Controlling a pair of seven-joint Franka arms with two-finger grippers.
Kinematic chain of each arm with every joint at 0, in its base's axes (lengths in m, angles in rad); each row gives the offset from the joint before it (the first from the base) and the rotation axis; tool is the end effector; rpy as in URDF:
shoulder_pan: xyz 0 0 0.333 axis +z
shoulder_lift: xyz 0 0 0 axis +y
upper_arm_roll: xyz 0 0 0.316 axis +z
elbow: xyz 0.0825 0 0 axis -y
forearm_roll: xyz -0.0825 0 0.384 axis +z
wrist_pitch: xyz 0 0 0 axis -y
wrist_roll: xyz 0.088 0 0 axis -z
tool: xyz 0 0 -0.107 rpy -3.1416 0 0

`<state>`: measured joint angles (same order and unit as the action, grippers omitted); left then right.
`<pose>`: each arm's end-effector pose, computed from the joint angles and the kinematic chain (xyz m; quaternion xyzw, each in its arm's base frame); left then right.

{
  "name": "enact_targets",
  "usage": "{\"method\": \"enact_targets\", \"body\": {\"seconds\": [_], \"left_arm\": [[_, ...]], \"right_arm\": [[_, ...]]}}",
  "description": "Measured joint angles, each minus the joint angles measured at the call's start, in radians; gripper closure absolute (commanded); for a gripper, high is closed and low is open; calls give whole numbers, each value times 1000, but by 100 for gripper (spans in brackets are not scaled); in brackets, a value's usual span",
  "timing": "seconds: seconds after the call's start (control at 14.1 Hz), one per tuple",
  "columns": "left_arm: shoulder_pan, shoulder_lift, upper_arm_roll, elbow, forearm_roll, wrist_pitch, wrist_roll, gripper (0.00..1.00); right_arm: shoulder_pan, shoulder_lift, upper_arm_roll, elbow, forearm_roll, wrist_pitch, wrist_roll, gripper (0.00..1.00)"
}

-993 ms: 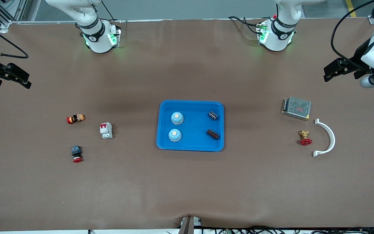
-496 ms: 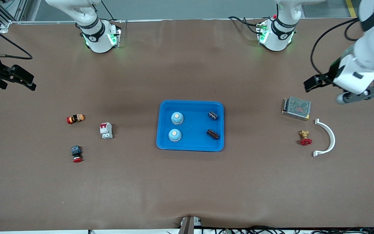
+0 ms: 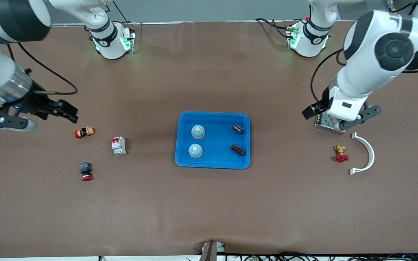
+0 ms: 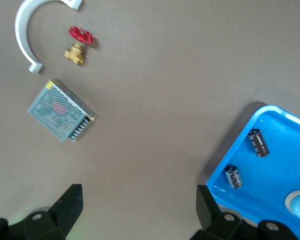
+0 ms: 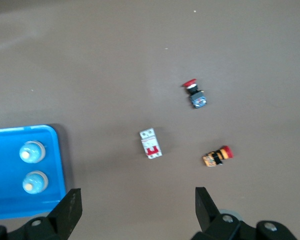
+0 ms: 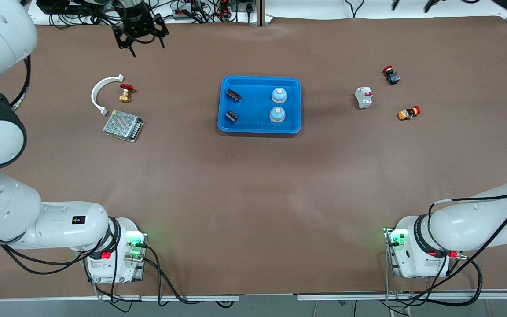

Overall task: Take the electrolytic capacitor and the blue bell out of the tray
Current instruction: 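Reach the left gripper and the right gripper toward the blue tray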

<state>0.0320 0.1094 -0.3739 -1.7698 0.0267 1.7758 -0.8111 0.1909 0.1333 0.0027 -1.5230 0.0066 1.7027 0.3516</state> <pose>0.5523 -0.1862 0.4888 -0.9722 -0.2290 0.0439 0.0202 0.5949 0.1172 0.5818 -0.9966 0.0793 -0.0214 0.0096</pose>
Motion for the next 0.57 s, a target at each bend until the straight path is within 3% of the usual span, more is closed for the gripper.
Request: {"method": "enact_targets", "body": {"seconds": [0.28, 0.57], "left_arm": [[-5, 72, -57, -5, 0, 64, -170, 2], [-47, 113, -69, -63, 0, 181, -310, 5]], "right_arm": [[58, 47, 0, 1, 65, 60, 123, 0], [128, 96, 0, 2, 76, 114, 234, 0]]}}
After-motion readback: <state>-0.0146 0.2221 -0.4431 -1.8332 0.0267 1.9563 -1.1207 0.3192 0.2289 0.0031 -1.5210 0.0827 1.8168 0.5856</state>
